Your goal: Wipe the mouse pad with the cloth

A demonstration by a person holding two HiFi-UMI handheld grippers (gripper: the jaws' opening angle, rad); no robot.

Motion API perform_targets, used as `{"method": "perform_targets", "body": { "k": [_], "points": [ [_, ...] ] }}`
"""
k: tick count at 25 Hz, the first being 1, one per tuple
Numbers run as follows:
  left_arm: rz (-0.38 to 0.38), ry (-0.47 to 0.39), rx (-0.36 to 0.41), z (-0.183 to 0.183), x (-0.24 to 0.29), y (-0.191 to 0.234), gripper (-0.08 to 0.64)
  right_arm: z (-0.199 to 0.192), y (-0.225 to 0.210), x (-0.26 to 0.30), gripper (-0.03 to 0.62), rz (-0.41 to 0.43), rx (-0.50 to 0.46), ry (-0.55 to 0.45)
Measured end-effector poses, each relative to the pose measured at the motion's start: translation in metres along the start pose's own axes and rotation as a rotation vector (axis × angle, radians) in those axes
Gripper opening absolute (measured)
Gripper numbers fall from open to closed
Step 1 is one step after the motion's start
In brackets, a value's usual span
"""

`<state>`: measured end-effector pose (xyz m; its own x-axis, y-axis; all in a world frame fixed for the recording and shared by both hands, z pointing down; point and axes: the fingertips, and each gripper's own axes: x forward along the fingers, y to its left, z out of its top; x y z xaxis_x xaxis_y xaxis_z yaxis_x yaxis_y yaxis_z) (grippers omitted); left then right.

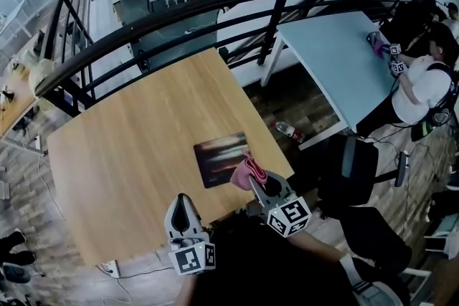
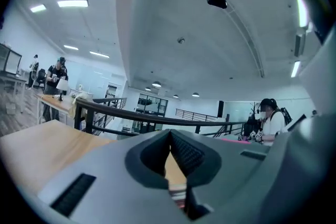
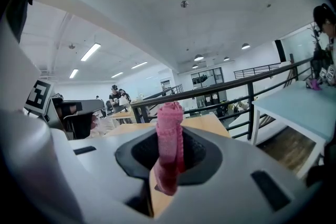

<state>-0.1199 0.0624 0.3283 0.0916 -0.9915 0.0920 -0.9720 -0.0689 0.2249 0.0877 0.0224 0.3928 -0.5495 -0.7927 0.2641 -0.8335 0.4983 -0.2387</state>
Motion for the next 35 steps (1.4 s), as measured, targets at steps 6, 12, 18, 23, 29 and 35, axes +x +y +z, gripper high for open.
{"method": "perform_targets", "body": {
  "k": [6, 12, 18, 23, 29, 35],
  "points": [
    [-0.031, 0.042, 0.013, -0.01, -0.014, 0.009, 0.023, -0.009, 0.025, -0.01, 0.077, -0.013, -0.004, 0.0],
    [-0.052, 0.061, 0.009, -0.016, -0.018, 0.011, 0.023, -0.012, 0.038, -0.008, 0.077, -0.009, -0.023, 0.006],
    [-0.054, 0.06, 0.002, -0.026, -0.022, 0.015, 0.023, -0.012, 0.04, -0.008, 0.077, 0.001, -0.028, -0.003],
    [-0.055, 0.049, -0.005, -0.02, -0.021, 0.015, 0.023, -0.011, 0.04, -0.01, 0.077, -0.007, -0.026, -0.01],
    [-0.064, 0.053, -0.007, -0.024, -0.019, 0.013, 0.023, -0.009, 0.039, -0.01, 0.077, -0.014, -0.028, -0.011],
    [-0.057, 0.065, -0.007, -0.022, -0.016, 0.016, 0.023, -0.009, 0.039, -0.006, 0.077, -0.013, -0.024, -0.01]
  ]
}}
